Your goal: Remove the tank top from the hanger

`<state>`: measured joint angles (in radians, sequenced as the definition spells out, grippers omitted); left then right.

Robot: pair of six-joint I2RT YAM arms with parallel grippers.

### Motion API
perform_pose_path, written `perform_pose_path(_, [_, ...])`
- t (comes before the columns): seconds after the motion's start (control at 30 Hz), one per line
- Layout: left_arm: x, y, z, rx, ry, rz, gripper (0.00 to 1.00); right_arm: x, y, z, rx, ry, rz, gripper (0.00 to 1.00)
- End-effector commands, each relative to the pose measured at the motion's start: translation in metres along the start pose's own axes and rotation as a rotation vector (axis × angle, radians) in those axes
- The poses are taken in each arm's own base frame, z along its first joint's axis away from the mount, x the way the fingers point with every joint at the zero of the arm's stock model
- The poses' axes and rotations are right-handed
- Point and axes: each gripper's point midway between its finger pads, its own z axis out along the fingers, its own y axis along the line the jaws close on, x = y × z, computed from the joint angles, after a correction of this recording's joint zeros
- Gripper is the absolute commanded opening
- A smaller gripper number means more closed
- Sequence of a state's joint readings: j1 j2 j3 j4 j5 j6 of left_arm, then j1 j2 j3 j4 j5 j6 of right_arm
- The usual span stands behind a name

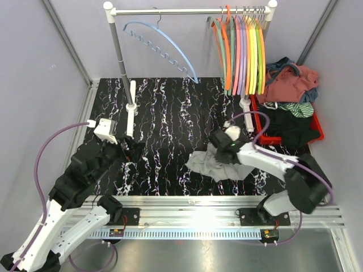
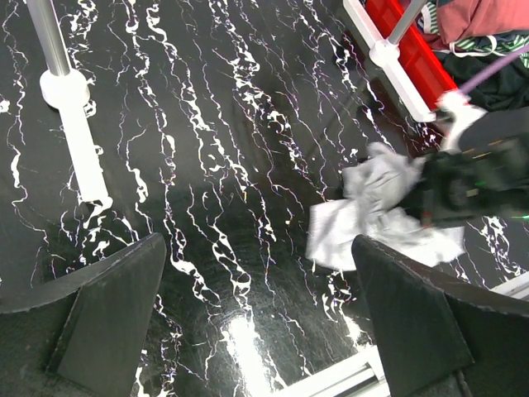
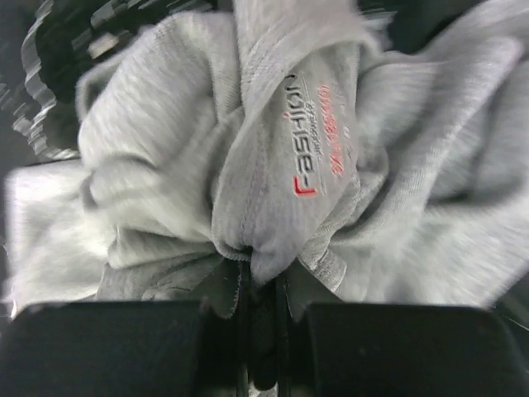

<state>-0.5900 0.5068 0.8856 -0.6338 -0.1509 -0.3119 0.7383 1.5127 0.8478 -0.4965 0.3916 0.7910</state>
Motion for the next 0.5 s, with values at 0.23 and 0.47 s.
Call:
perform_pose_path(0.23, [-0.015, -0.019, 0.007, 0.081, -0.027, -0.008, 0.99, -0.172, -0.139, -0.103, 0.147, -0.484, 0.429, 0.0])
perform_pose_path(0.47, [-0.017, -0.032, 0.011, 0.139, -0.012, -0.004, 0.99, -0.301, -0.208, -0.167, 0.172, -0.767, 0.605, 0.0])
